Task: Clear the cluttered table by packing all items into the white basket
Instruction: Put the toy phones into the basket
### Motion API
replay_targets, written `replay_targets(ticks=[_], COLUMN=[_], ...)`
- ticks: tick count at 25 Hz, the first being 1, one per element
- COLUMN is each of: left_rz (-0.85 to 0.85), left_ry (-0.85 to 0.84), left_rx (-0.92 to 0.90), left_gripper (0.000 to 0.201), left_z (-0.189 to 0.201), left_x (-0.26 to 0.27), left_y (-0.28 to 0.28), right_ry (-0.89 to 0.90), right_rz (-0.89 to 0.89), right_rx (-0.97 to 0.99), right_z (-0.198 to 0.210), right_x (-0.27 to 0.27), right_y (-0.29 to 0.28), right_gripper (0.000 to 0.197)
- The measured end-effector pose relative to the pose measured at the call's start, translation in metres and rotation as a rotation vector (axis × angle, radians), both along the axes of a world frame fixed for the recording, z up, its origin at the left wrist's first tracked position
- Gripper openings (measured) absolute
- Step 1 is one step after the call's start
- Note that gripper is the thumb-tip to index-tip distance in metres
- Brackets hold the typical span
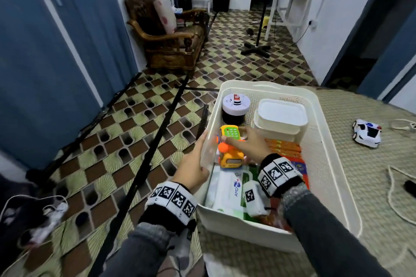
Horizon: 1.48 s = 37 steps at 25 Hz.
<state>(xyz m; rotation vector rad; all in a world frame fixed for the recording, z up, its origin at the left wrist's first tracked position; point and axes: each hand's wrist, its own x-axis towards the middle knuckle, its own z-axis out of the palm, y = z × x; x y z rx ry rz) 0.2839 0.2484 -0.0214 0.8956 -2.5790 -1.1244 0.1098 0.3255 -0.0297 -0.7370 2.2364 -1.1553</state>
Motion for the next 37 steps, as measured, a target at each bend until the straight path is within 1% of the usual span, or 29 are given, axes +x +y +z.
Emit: replay_targets(ticks=[1, 2, 3, 4, 5, 7, 11, 13, 17, 20, 21, 24, 27, 29, 31, 34, 35, 37], left_rz=[0.002, 0.000, 0.001, 0.002, 0.007, 0.014, 0.014, 0.016, 0.013, 0.004, 0.001, -0.001, -0.006, -0.004, -0.005, 0.002, 0.019, 0.046], left_ry=[0.014, 0.027, 0.032, 0.035, 0.038, 0.037, 0.045, 0.049, 0.049, 0.062, 0.068, 0.074, 0.069, 0.079, 0.057, 0.016, 0.008, 0.011], left_rx=[0.009, 0.018, 0.026, 0.035, 0.045, 0.050, 0.042, 0.040, 0.053, 0.071, 0.081, 0.099, 0.094, 0.112, 0.076, 0.021, -0.037, -0.232], left_gripper=[0.086, 0.082, 0.080, 0.080, 0.080, 0.081, 0.092, 0.094, 0.096, 0.096, 0.096, 0.098, 0.099, 0.099, 0.098, 0.092, 0.087, 0.069], left_z=[-0.001, 0.001, 0.000, 0.002, 0.001, 0.000, -0.007, -0.009, -0.013, -0.013, -0.014, -0.015, -0.016, -0.014, -0.011, -0.007, -0.005, 0.004], left_x=[0.000, -0.001, -0.001, -0.001, 0.000, 0.001, 0.001, 0.001, 0.001, 0.001, 0.001, 0.002, 0.001, 0.000, 0.000, 0.000, 0.002, 0.004], left_y=[0.000, 0.001, 0.002, 0.003, 0.003, 0.003, 0.000, -0.001, -0.004, -0.004, -0.005, -0.007, -0.008, -0.009, -0.007, -0.004, -0.003, 0.004], right_ry=[-0.076, -0.079, 0.002, 0.124, 0.223, 0.327, 0.386, 0.421, 0.431, 0.423, 0.418, 0.420, 0.412, 0.410, 0.386, 0.309, 0.268, 0.172], right_rz=[0.088, 0.197, 0.300, 0.363, 0.376, 0.320, 0.172, 0.135, 0.109, 0.139, 0.139, 0.132, 0.154, 0.133, 0.079, 0.008, -0.014, -0.058], right_rx=[-0.028, -0.001, 0.061, 0.114, 0.135, 0.100, -0.016, -0.030, 0.061, 0.047, 0.032, 0.031, 0.061, 0.061, 0.022, -0.066, -0.099, -0.181], right_z=[0.003, 0.005, 0.002, 0.000, -0.006, -0.014, -0.024, -0.027, -0.028, -0.027, -0.026, -0.023, -0.022, -0.019, -0.010, 0.012, 0.022, 0.045], right_x=[0.000, -0.002, -0.004, -0.005, -0.005, -0.003, -0.003, -0.003, -0.001, 0.000, 0.000, -0.002, -0.003, -0.004, -0.004, -0.003, -0.003, -0.004], right_y=[0.004, 0.009, 0.010, 0.010, 0.008, 0.004, -0.005, -0.008, -0.006, -0.006, -0.006, -0.005, -0.004, -0.002, 0.003, 0.015, 0.018, 0.033], right_gripper=[0.064, 0.075, 0.086, 0.093, 0.095, 0.090, 0.072, 0.066, 0.076, 0.084, 0.083, 0.072, 0.077, 0.080, 0.078, 0.068, 0.065, 0.060])
